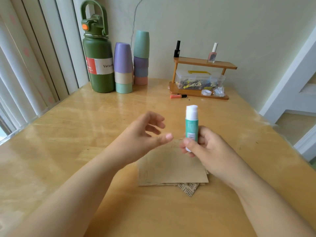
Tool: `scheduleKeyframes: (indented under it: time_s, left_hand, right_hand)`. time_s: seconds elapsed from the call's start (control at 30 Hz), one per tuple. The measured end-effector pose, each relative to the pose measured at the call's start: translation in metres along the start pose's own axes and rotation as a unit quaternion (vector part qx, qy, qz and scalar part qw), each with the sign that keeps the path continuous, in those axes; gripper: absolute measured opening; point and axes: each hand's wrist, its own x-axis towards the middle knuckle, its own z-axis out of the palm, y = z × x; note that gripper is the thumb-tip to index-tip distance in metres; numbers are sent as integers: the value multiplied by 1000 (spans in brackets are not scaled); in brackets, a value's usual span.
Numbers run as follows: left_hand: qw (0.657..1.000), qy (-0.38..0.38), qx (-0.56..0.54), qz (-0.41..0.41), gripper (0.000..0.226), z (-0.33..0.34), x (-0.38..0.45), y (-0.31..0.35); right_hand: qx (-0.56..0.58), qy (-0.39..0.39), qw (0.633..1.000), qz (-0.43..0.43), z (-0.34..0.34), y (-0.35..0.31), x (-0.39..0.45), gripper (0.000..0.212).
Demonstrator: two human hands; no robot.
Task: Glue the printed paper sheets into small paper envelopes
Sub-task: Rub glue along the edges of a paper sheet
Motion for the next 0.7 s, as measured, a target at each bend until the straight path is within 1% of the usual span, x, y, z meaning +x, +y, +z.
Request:
scheduleKeyframes:
  time_s: [0.03, 0.07, 0.1, 0.13, 0.2, 0.23, 0.3, 0.33, 0.37, 0.43, 0.57, 0.63, 0.7]
  left_hand:
    - [995, -9, 99, -22, 56, -3, 2, -1]
    - [980, -38, 187, -47, 55, -4, 3, -1]
    - [963, -77, 250, -67, 56, -4, 4, -1]
    - [947, -113, 290, -85, 60, -2, 5, 0]
    - [923, -156, 335, -110, 73, 4, 6, 0]
    - [910, -165, 361, -115, 79, 8, 7, 0]
    - [879, -171, 430, -114, 90, 15, 7, -3]
    - [867, -169, 455, -112, 92, 17, 7, -6]
    - [862, -165, 466, -111, 91, 19, 6, -8]
    - [869, -158, 456, -110, 85, 19, 5, -12]
    - [896, -130, 413, -102, 69, 19, -1, -15]
    - [921, -108, 364, -91, 56, 18, -6, -15]
    - [953, -75, 278, -93, 44, 17, -10, -17]
  right_hand:
    - [-23, 22, 999, 13, -7, 6, 4, 10]
    - [-49, 41, 998, 28, -13, 11, 9, 7]
    - [-78, 53, 995, 45, -18, 14, 12, 6]
    - [-106, 56, 991, 62, -21, 15, 15, 8]
    - [-146, 47, 984, 90, -22, 16, 17, 22]
    - [-163, 42, 981, 99, -23, 16, 16, 28]
    - [-201, 47, 972, 115, -24, 16, 13, 33]
    - [-218, 56, 967, 122, -26, 17, 10, 33]
    - [-229, 65, 962, 130, -28, 18, 7, 33]
    - [-230, 69, 960, 144, -31, 22, 1, 32]
    - [-182, 36, 969, 163, -25, 28, -12, 32]
    - [-172, 29, 971, 164, -18, 29, -17, 36]
    - [-170, 36, 971, 162, -12, 30, -18, 33]
